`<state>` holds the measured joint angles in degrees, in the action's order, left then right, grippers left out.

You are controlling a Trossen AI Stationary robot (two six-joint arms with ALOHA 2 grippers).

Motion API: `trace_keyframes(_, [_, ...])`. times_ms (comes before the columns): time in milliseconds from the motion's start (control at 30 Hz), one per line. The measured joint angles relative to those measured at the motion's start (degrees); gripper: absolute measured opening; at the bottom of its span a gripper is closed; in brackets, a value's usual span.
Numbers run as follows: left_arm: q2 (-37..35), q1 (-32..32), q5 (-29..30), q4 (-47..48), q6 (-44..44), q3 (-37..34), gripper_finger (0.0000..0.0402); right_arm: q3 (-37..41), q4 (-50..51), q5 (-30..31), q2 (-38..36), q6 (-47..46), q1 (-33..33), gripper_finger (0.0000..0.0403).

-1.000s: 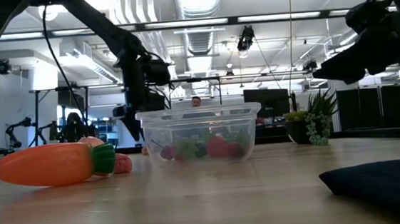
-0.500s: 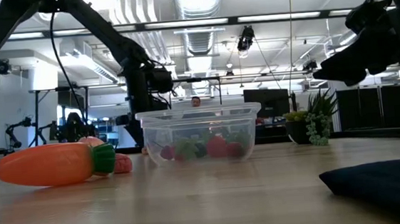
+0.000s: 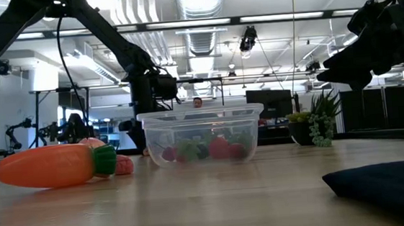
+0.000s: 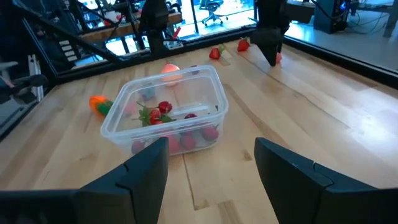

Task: Pick and placing Produce into tupperware
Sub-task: Put the pink peach into the transparent bin

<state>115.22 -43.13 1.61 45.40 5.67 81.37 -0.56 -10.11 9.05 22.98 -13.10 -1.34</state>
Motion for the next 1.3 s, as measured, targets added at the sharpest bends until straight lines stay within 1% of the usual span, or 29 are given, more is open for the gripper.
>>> trace_keyframes(100, [0.0,0.0,0.15,-0.86,-0.02,-0.2,0.0196,0.0,0.0,-0.01,0.0,0.0,0.0,0.0228])
trace_keyframes(367, [-0.04,0.07,0.07,-1.07,-0.03,-0.13,0.0125,0.0,0.0,-0.01,0.0,0.0,0.0,0.0228])
trace_keyframes(600, [-0.84,0.07,0.46,-0.78,-0.29,-0.19,0.0079,0.0,0.0,-0.01,0.0,0.0,-0.02,0.0228])
trace_keyframes(767, [-1.69,0.67,0.36,1.14,-0.18,-0.27,0.0072,0.0,0.0,-0.01,0.0,0.0,0.0,0.0228])
trace_keyframes(900, [-5.03,2.14,0.14,2.63,-0.15,-0.27,0.0072,0.0,0.0,-0.01,0.0,0.0,0.0,0.0228])
trace_keyframes(1000, [-8.91,3.85,-2.38,3.94,-0.07,-0.3,0.0072,0.0,0.0,-0.01,0.0,0.02,0.0,0.0228])
trace_keyframes(1100, [-14.04,6.45,-9.41,4.5,-1.58,-0.27,0.0072,0.0,0.0,-0.01,0.0,0.02,0.0,0.0228])
trace_keyframes(1200, [-18.43,10.81,-14.39,4.95,-5.75,-0.49,0.0072,0.0,0.0,-0.01,0.0,0.02,-0.01,0.0228])
trace_keyframes(1300, [-21.88,16.67,-16.14,5.36,-11.12,-1.06,0.0072,0.0,0.02,-0.03,0.0,0.02,-0.02,0.0228])
